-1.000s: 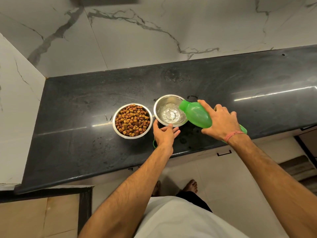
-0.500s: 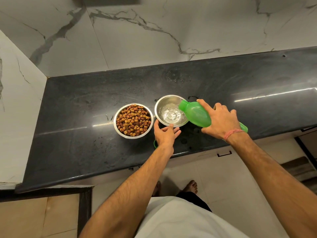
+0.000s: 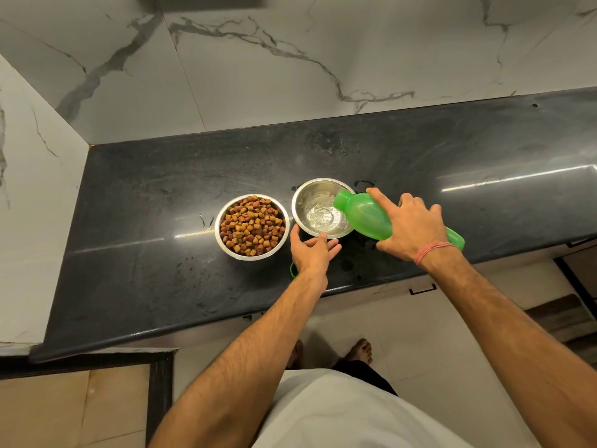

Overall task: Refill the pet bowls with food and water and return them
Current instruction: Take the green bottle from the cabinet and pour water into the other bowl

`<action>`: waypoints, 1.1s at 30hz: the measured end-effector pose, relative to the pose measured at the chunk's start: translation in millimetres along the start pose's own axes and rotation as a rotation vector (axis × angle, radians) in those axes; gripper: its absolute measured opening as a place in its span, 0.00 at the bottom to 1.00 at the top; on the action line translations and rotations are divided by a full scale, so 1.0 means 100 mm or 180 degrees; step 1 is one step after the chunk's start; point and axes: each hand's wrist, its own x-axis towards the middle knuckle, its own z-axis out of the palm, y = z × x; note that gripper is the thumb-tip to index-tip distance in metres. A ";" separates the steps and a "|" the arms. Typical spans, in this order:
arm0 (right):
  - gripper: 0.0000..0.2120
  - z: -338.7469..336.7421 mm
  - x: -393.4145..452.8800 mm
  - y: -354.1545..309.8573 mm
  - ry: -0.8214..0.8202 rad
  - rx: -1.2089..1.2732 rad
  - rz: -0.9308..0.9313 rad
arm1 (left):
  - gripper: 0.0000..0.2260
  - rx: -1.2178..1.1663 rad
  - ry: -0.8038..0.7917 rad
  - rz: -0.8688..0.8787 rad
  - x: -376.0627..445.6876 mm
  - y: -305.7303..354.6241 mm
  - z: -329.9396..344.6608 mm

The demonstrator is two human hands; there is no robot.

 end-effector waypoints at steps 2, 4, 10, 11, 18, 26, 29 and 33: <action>0.56 0.00 0.00 -0.01 0.0001 -0.0029 0.0035 | 0.36 -0.0008 0.0003 0.0007 -0.01 0.00 0.00; 0.57 -0.02 0.00 -0.02 0.0012 -0.0018 0.0093 | 0.36 -0.0012 -0.0003 0.0035 -0.02 0.00 0.01; 0.57 -0.05 0.03 -0.08 0.0006 -0.0063 0.0147 | 0.36 0.0019 0.0007 0.0031 -0.02 0.00 0.01; 0.57 -0.05 0.03 -0.09 0.0012 -0.0065 0.0145 | 0.36 0.0023 0.0007 0.0022 -0.02 0.01 0.00; 0.56 -0.07 0.05 -0.14 0.0002 -0.0081 0.0133 | 0.36 0.0018 0.0004 -0.0011 -0.04 0.03 0.00; 0.56 -0.08 0.05 -0.15 -0.0036 -0.0053 0.0138 | 0.36 -0.0043 0.0013 -0.0055 -0.02 0.02 0.00; 0.56 -0.09 0.06 -0.16 -0.0047 -0.0046 0.0143 | 0.36 -0.0071 0.0006 -0.0065 -0.02 0.02 0.00; 0.56 -0.08 0.05 -0.16 -0.0028 -0.0055 0.0145 | 0.36 -0.0125 0.0010 -0.0077 -0.01 0.01 0.01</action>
